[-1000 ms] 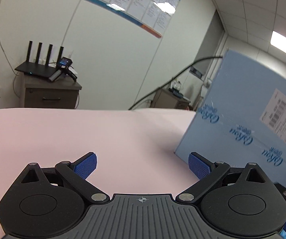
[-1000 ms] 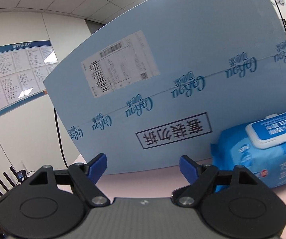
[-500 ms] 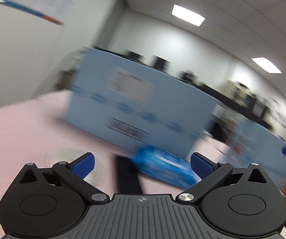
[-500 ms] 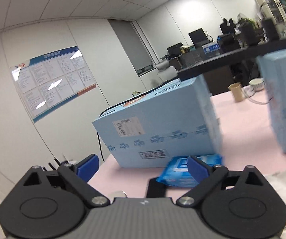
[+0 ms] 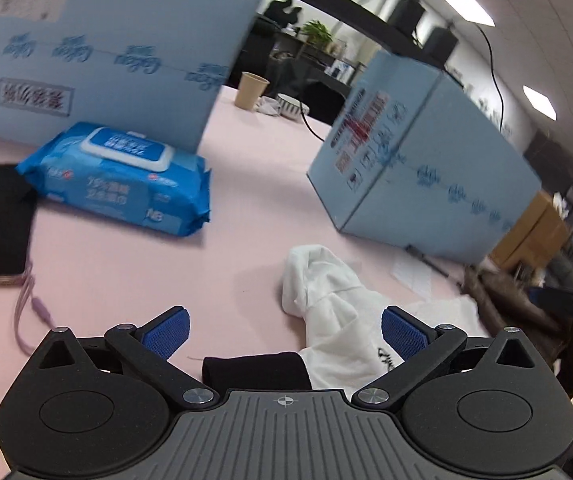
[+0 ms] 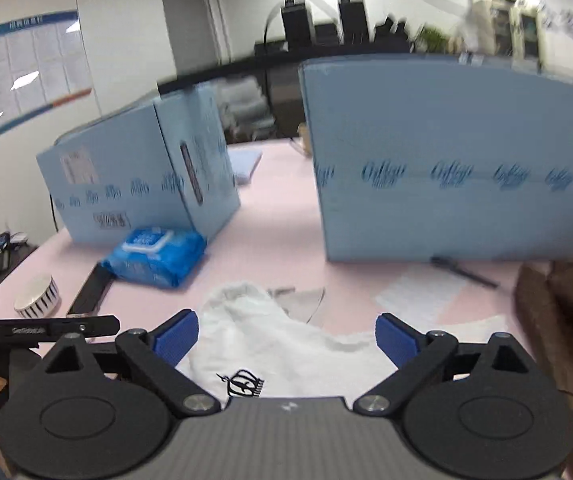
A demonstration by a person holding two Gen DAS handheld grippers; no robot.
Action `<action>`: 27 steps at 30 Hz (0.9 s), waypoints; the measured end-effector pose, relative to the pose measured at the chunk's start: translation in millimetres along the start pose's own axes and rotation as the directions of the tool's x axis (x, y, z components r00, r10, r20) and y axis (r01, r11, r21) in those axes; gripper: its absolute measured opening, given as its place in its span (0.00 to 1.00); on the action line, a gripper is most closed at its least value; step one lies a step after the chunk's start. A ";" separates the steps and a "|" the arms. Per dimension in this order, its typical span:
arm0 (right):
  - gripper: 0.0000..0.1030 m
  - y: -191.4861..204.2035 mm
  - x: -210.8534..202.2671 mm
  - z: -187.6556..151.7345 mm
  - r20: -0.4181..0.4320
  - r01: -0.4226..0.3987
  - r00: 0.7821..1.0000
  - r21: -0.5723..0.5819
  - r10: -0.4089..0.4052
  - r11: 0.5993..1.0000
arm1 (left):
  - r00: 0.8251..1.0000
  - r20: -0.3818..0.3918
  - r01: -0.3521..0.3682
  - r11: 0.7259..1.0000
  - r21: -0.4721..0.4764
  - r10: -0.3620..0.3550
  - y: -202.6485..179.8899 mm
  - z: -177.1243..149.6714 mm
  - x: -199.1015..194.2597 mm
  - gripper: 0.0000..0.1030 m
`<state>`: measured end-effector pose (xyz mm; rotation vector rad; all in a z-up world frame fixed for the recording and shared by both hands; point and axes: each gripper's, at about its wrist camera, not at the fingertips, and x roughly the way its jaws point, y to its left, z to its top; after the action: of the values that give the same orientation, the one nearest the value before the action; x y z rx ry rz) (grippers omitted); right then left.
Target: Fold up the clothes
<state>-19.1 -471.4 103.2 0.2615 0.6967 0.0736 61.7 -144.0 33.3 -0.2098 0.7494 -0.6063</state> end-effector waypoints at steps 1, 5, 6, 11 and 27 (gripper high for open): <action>0.91 -4.3 18.4 3.3 0.002 0.014 1.000 0.017 -0.014 1.000 | 1.000 -0.010 -0.009 1.000 -0.004 0.009 -1.8 1.6 5.2 1.00; 0.84 -11.6 85.7 12.6 -0.033 0.082 0.996 0.015 -0.081 0.997 | 0.998 -0.027 -0.066 0.997 -0.027 0.065 -3.9 12.9 26.6 1.00; 0.79 -13.6 105.5 12.4 -0.074 0.082 0.994 0.018 -0.081 0.996 | 0.995 -0.015 -0.094 0.995 -0.013 0.094 -5.5 17.1 30.9 1.00; 0.74 -9.9 132.0 6.5 -0.100 0.031 0.994 -0.030 -0.033 0.999 | 0.988 -0.019 -0.155 0.987 0.035 0.156 -11.9 34.9 55.5 1.00; 0.58 54.7 191.6 29.5 -0.194 -0.041 0.981 -0.177 0.006 0.983 | 0.995 -0.062 0.093 0.975 0.202 -0.082 -43.4 -50.8 -67.9 1.00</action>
<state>147.7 -395.4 19.6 0.0894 0.8740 0.1856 -31.4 -137.9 52.5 -0.0369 0.7262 -0.7708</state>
